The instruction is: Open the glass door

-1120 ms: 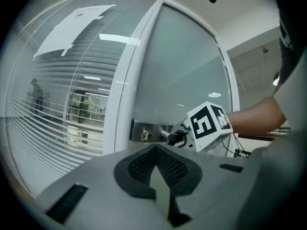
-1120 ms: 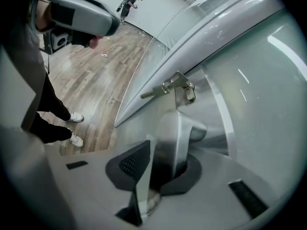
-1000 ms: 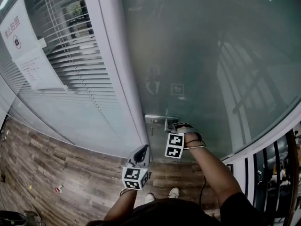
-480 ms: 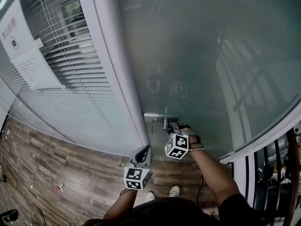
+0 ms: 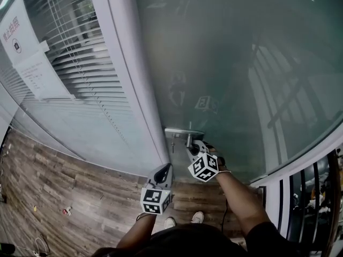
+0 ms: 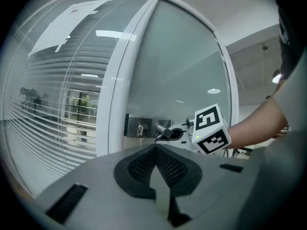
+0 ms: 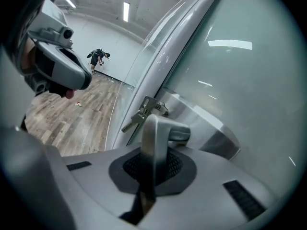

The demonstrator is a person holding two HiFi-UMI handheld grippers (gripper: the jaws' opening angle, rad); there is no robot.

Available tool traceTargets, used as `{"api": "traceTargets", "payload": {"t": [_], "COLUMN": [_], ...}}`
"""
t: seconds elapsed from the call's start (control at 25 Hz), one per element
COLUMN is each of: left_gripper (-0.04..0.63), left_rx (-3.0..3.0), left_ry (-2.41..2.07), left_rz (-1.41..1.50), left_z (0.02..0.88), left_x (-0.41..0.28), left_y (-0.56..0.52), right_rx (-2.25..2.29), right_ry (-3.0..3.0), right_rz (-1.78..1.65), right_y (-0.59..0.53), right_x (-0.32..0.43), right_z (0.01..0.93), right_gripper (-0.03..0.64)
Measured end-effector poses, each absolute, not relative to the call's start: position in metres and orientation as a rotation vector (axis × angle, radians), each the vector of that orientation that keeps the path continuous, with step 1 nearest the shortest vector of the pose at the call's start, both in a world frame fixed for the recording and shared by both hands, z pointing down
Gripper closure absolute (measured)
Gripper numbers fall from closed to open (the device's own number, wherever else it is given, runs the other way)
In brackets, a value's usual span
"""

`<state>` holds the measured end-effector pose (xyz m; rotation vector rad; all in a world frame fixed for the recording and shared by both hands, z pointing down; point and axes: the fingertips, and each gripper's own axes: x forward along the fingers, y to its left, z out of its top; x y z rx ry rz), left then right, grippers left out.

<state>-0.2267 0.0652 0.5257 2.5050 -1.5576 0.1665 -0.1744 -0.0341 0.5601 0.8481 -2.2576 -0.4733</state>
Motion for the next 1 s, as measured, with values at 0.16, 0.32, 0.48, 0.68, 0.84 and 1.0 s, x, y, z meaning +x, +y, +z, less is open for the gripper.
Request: {"api": "traceTargets", "payload": {"t": [0.16, 0.32, 0.48, 0.68, 0.84, 1.0], "left_gripper": [0.597, 0.597, 0.597, 0.597, 0.597, 0.597], "left_rx": [2.494, 2.486, 2.467, 2.454, 2.438, 2.418], "left_ry": [-1.546, -1.536, -1.582, -1.618, -1.657, -1.604], "left_rz": [0.172, 0.201, 0.218, 0.268, 0.249, 0.281], "left_z": [0.521, 0.522, 0.524, 0.526, 0.533, 0.539], "left_x": [-0.215, -0.202, -0.192, -0.176, -0.156, -0.133], "left_y": [0.061, 0.057, 0.046, 0.034, 0.025, 0.005], "right_rx": [0.855, 0.847, 0.848, 0.844, 0.857, 0.843], "right_ry": [-2.255, -2.248, -2.246, -2.25, -2.241, -2.248], "right_rz": [-0.476, -0.444, -0.428, -0.386, -0.367, -0.315], "right_y": [-0.04, -0.05, -0.067, -0.089, -0.108, -0.135], "right_x": [-0.172, -0.168, -0.168, -0.167, -0.148, -0.136], "right_z": [0.561, 0.562, 0.561, 0.563, 0.56, 0.561], "right_gripper": [0.603, 0.603, 0.603, 0.603, 0.603, 0.603]}}
